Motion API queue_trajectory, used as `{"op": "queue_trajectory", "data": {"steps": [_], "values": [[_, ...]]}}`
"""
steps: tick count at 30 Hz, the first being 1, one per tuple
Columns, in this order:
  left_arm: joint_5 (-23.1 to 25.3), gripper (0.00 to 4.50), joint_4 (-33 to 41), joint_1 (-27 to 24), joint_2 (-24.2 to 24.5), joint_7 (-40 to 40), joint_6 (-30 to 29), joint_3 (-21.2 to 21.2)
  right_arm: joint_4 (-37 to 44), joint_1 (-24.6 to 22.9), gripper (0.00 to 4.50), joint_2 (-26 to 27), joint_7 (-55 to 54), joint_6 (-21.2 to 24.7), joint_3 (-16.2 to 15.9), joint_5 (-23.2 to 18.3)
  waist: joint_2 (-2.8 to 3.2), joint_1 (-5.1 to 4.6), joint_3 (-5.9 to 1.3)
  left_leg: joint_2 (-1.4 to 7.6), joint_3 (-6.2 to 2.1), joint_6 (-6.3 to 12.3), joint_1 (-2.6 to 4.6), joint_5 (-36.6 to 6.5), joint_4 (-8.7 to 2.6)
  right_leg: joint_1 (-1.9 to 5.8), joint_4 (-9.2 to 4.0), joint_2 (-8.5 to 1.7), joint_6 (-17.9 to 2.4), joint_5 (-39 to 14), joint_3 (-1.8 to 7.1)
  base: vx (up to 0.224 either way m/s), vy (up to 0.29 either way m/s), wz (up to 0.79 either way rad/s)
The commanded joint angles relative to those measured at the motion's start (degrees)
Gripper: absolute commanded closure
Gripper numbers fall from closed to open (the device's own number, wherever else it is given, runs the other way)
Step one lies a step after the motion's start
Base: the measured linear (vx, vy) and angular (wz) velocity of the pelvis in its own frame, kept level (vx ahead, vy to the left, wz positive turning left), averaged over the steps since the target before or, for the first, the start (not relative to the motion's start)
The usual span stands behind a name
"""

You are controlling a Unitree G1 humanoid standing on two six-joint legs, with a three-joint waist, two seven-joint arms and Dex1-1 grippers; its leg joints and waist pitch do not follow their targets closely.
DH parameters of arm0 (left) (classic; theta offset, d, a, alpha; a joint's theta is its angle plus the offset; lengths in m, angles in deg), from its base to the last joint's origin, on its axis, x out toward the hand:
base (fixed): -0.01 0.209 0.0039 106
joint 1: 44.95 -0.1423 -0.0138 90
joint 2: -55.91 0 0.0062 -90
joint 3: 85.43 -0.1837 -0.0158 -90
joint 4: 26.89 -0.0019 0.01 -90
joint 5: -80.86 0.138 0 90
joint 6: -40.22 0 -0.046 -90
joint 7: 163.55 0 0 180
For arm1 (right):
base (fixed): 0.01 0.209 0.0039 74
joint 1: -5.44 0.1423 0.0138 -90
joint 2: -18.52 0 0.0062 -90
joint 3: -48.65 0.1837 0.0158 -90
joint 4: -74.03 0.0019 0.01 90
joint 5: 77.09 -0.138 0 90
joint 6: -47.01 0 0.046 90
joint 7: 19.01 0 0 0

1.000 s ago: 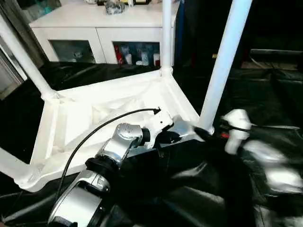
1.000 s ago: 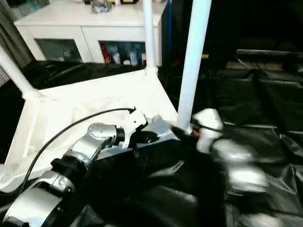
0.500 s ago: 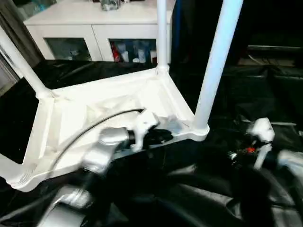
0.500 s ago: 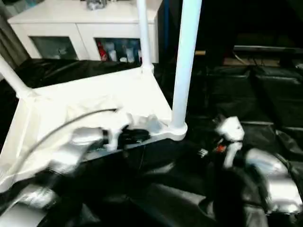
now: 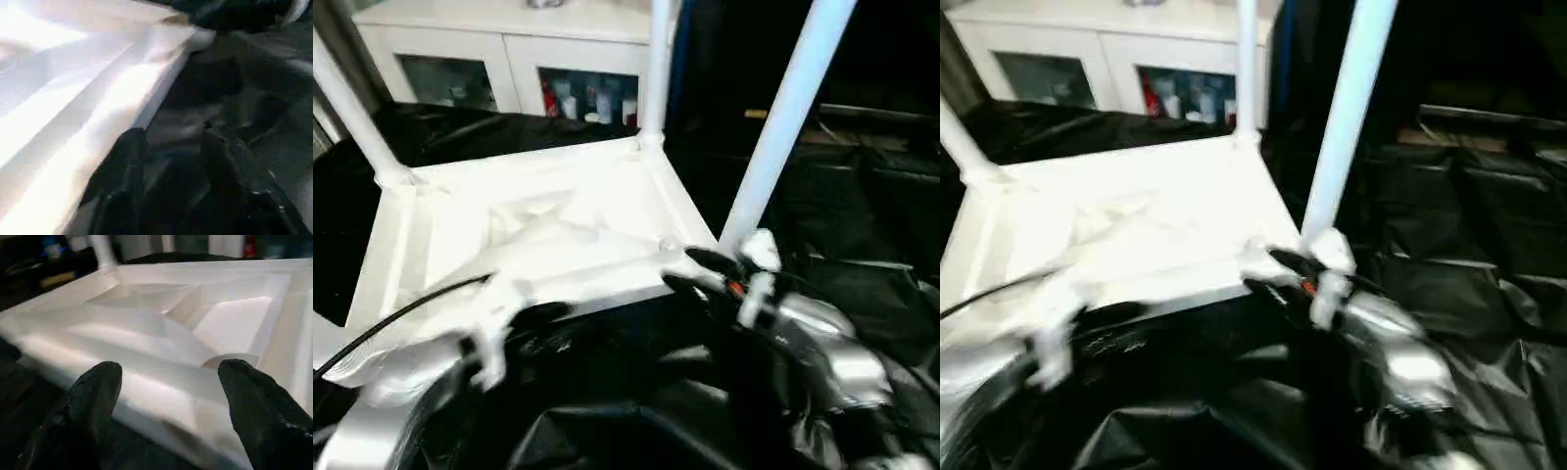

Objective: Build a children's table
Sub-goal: Rotate leg to tighten, then rotate table base

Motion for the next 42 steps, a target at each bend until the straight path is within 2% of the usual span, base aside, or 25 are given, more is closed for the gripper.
{"op": "queue_trajectory", "data": {"steps": [1, 2, 3, 4, 5, 6, 7, 8, 9, 10, 12, 13, 17, 21, 23, 25, 27, 28, 32, 33, 34, 36, 37, 41, 42], "values": [[0.0, 2.04, 3.2, -5.4, 0.0, -1.9, 1.4, 4.3, -4.0, 2.4, 0.95, 2.2, -4.9, -1.8, 0.5, 1.4, -0.04, 0.06, -2.59, 4.28, -2.5, -2.12, 2.85, -20.0, -5.94, 0.41, -4.78, -3.32, -9.8, -13.7, 2.93, 0.0, 0.0, 0.0], [0.2, 1.92, 3.8, -7.0, 0.2, -2.3, 1.8, 4.9, -5.0, 2.9, 0.95, 2.9, -5.9, -2.4, 0.6, 1.8, -0.02, 0.03, -2.65, 4.35, -2.54, -2.48, 2.96, -20.1, -5.85, 0.3, -4.59, -3.47, -10.5, -13.0, 2.97, 0.0, 0.0, 0.0], [0.5, 1.87, 4.1, -8.6, -0.2, -3.1, 2.9, 6.1, -6.5, 3.9, 0.95, 3.7, -7.1, -2.9, 0.9, 2.0, -0.26, -0.37, -2.28, 4.24, -2.7, -2.52, 2.17, -20.5, -6.21, 0.77, -4.64, -3.6, -10.0, -13.7, 2.93, 0.0, 0.0, 0.0], [0.5, 1.87, 4.1, -8.6, -0.2, -3.1, 2.9, 6.1, -6.5, 3.9, 0.95, 3.7, -7.1, -2.9, 0.9, 2.0, -0.15, -0.14, -2.29, 4.29, -2.66, -2.84, 2.56, -20.9, -6.24, 0.58, -4.8, -3.39, -9.1, -14.1, 2.95, 0.0, 0.0, 0.0], [0.7, 1.73, 4.9, -11.2, -0.9, -4.9, 4.5, 8.0, -10.0, 6.0, 0.95, 5.3, -10.4, -4.3, 2.2, 2.5, -0.21, 0.04, -2.3, 4.34, -2.45, -3.16, 3.13, -21.4, -6.17, 0.1, -4.88, -3.21, -9.1, -14.0, 3.04, 0.0, 0.0, 0.0], [1.0, 1.61, 5.2, -12.9, -1.2, -6.1, 5.4, 9.1, -12.9, 7.8, 0.95, 6.4, -13.3, -5.2, 3.5, 2.5, -0.48, -0.25, -2.03, 4.3, -2.41, -3.54, 3.01, -22.0, -6.21, 0.08, -4.89, -3.37, -9.8, -13.5, 3.25, 0.0, 0.0, 0.0], [1.1, 1.52, 5.3, -14.0, -1.1, -6.3, 5.7, 9.4, -15.3, 9.4, 0.95, 6.8, -16.4, -6.0, 4.4, 3.0, -0.38, -0.28, -1.98, 4.31, -2.6, -3.7, 2.65, -22.3, -6.34, 0.37, -4.75, -3.59, -9.9, -14.0, 3.21, 0.0, 0.0, 0.0], [1.4, 1.52, 5.3, -14.8, -0.9, -6.5, 6.0, 9.4, -17.1, 10.6, 0.95, 7.1, -18.6, -6.7, 5.2, 3.4, -0.44, -0.23, -1.92, 4.3, -2.57, -4.0, 2.86, -22.9, -6.45, 0.23, -4.88, -3.43, -9.3, -15.4, 3.16, 0.0, 0.0, 0.0], [1.7, 1.48, 5.3, -15.3, -0.9, -6.8, 6.4, 9.4, -18.8, 11.6, 0.95, 7.3, -20.4, -7.3, 5.9, 3.4, -0.38, -0.03, -1.9, 4.35, -2.36, -4.45, 3.46, -23.1, -6.38, -0.22, -4.98, -3.17, -8.6, -15.2, 3.29, 0.0, 0.0, 0.0], [1.9, 1.43, 5.2, -15.7, -1.1, -7.0, 6.7, 9.3, -20.5, 12.7, 0.95, 7.4, -22.4, -7.7, 6.8, 3.4, -0.49, 0.03, -1.75, 4.31, -2.24, -4.66, 3.53, -23.6, -6.34, -0.38, -4.99, -3.19, -8.4, -15.1, 3.43, 0.0, 0.0, 0.0], [2.0, 1.28, 5.3, -16.6, -1.6, -7.7, 7.3, 9.0, -24.5, 15.2, 0.95, 7.6, -27.0, -8.8, 8.7, 3.4, -0.51, -0.01, -1.85, 4.2, -2.32, -4.95, 3.32, -23.1, -6.42, 0.02, -4.8, -3.22, -7.9, -14.7, 3.44, 0.0, 0.0, 0.0], [2.1, 1.17, 5.1, -16.7, -2.0, -8.2, 7.8, 8.9, -26.4, 16.3, 0.95, 7.4, -28.6, -9.3, 9.6, 3.2, -0.53, 0.12, -1.93, 4.23, -2.21, -4.92, 3.38, -22.4, -6.36, -0.08, -4.69, -3.15, -7.4, -13.5, 3.46, 0.0, 0.0, 0.0], [2.4, 0.98, 4.0, -17.0, -3.0, -9.8, 9.8, 8.1, -33.1, 20.2, 0.95, 4.9, -35.5, -11.9, 11.2, 4.6, -0.57, 0.02, -2.03, 4.03, -1.97, -5.02, 3.33, -21.8, -6.18, -0.01, -4.43, -2.9, -7.5, -11.7, 3.46, 0.0, 0.0, 0.0], [1.8, 0.67, 3.7, -17.4, -3.4, -10.3, 11.2, 8.0, -38.2, 23.3, 0.95, 2.5, -38.6, -14.2, 13.0, 4.9, -0.7, 0.68, -1.98, 3.97, -1.51, -4.9, 4.09, -23.3, -5.79, -0.54, -4.76, -2.59, -6.6, -12.4, 3.85, 0.0, 0.0, 0.0], [1.5, 0.55, 3.5, -17.7, -3.6, -10.5, 11.9, 8.0, -40.9, 25.0, 0.95, 1.1, -39.6, -15.5, 13.8, 5.1, -0.76, 0.74, -2.06, 3.93, -1.54, -4.87, 3.85, -23.1, -5.81, -0.34, -4.58, -2.52, -6.5, -11.8, 3.87, 0.0, 0.0, 0.0], [1.2, 0.29, 3.3, -18.1, -3.9, -10.5, 12.4, 8.0, -42.8, 26.1, 0.95, -0.2, -40.7, -16.3, 14.5, 5.1, -0.86, 0.64, -2.31, 3.88, -1.73, -4.18, 3.16, -20.9, -5.81, 0.29, -4.11, -2.66, -6.8, -10.2, 3.66, 0.0, 0.0, 0.0], [0.4, 0.2, 3.3, -18.9, -4.2, -10.5, 13.4, 7.9, -45.7, 27.7, 0.95, -1.8, -41.0, -17.6, 15.0, 4.7, -1.0, 0.62, -2.4, 3.81, -1.59, -3.44, 3.2, -19.8, -5.51, 0.36, -4.1, -2.68, -7.2, -9.0, 3.65, 0.0, 0.0, 0.0], [-0.1, 0.13, 3.3, -19.2, -4.5, -10.4, 13.8, 7.9, -46.4, 28.1, 0.95, -2.3, -40.8, -18.0, 15.2, 4.6, -0.98, 0.76, -2.66, 3.78, -1.54, -2.84, 3.13, -18.4, -5.28, 0.57, -3.91, -2.74, -7.7, -7.6, 3.59, 0.0, 0.0, 0.0], [-1.8, 0.05, 2.8, -19.9, -5.6, -10.6, 16.0, 8.9, -47.2, 28.5, 0.95, -3.7, -37.6, -19.5, 14.6, 5.2, -1.1, 0.82, -2.84, 3.66, -1.4, -0.49, 2.63, -15.1, -4.79, 1.03, -3.67, -2.62, -8.4, -4.6, 3.43, 0.0, 0.0, 0.0], [-2.3, 0.05, 2.4, -19.8, -6.0, -10.8, 16.8, 9.4, -47.0, 28.4, 0.95, -3.9, -35.5, -20.0, 14.1, 5.6, -1.17, 0.78, -2.84, 3.65, -1.37, 0.14, 2.49, -14.7, -4.71, 1.15, -3.64, -2.63, -8.7, -4.4, 3.41, 0.0, 0.0, 0.0], [-3.1, 0.05, 1.7, -19.1, -6.9, -11.7, 18.1, 10.7, -46.7, 28.0, 0.95, -4.2, -32.7, -21.1, 12.3, 7.1, -0.92, 0.75, -3.08, 3.65, -1.44, 0.44, 2.37, -14.2, -4.57, 1.36, -3.54, -2.76, -9.2, -4.2, 3.35, 0.0, 0.0, 0.0], [-4.0, 0.05, 0.9, -18.0, -7.8, -12.7, 19.2, 12.1, -45.4, 27.0, 0.95, -4.2, -30.1, -22.1, 10.2, 8.6, -1.08, 0.48, -2.93, 3.73, -1.44, 0.88, 2.32, -14.2, -4.55, 1.31, -3.7, -2.7, -9.9, -4.7, 3.3, 0.0, 0.0, 0.0], [-4.2, 0.05, 0.3, -17.2, -8.0, -13.1, 20.4, 12.5, -44.2, 26.0, 0.95, -3.7, -28.0, -22.7, 9.6, 8.4, -0.83, 0.33, -3.08, 3.81, -1.43, 0.74, 2.37, -14.5, -4.53, 1.39, -3.73, -2.73, -10.2, -5.1, 3.32, 0.0, 0.0, 0.0], [-5.6, 0.05, -0.3, -14.3, -9.0, -15.0, 22.5, 13.8, -39.8, 22.4, 0.95, -3.4, -26.8, -24.0, 9.3, 7.9, -0.9, 0.27, -3.25, 4.08, -1.51, 0.37, 2.63, -15.2, -4.53, 1.44, -3.67, -2.69, -10.7, -5.3, 3.38, 0.0, 0.0, 0.0], [-6.1, 0.05, -0.9, -12.5, -9.4, -16.3, 23.2, 14.5, -37.0, 19.8, 0.95, -3.1, -27.6, -24.1, 9.5, 7.7, -1.02, 0.32, -3.52, 4.09, -1.47, 0.41, 2.81, -14.7, -4.39, 1.48, -3.52, -2.61, -11.1, -4.4, 3.32, 0.0, 0.0, 0.0]]}}
